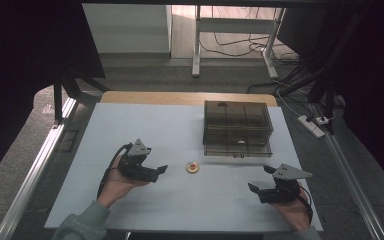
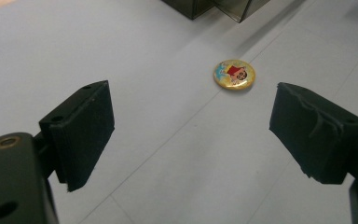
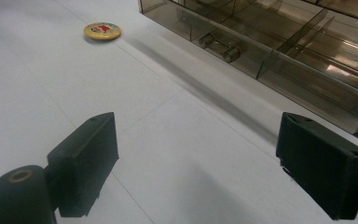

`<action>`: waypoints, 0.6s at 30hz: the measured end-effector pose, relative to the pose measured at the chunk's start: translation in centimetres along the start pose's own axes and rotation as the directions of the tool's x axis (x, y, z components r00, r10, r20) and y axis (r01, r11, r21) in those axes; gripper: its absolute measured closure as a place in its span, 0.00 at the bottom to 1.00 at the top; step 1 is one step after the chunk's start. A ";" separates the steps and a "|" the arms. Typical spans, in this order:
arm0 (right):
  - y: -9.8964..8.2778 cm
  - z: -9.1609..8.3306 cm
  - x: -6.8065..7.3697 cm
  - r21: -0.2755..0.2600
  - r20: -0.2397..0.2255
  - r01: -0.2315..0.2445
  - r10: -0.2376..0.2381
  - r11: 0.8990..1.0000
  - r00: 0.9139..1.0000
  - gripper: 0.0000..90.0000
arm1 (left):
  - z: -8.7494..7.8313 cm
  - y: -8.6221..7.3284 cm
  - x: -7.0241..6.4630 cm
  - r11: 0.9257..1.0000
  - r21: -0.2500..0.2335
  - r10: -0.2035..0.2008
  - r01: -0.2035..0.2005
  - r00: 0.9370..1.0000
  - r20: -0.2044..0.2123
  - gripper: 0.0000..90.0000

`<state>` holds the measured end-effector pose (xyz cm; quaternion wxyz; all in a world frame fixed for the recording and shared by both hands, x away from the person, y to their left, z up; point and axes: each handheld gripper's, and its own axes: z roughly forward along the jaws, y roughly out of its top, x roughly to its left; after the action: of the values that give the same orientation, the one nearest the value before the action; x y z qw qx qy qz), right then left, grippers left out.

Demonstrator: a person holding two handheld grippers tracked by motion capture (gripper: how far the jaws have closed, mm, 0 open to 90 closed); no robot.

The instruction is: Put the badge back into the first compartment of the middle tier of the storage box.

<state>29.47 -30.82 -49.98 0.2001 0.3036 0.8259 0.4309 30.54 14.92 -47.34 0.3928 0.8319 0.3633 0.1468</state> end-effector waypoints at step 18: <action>-0.2 -0.1 0.0 0.015 -0.004 -0.004 0.004 1.000 1.000 0.15 | 2.4 2.4 -0.6 0.999 0.008 0.033 -0.033 0.999 0.039 0.16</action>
<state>29.37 -30.97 -50.13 0.1952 0.3057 0.8289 0.4260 32.55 12.20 -47.05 0.3937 0.8423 0.3424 0.1353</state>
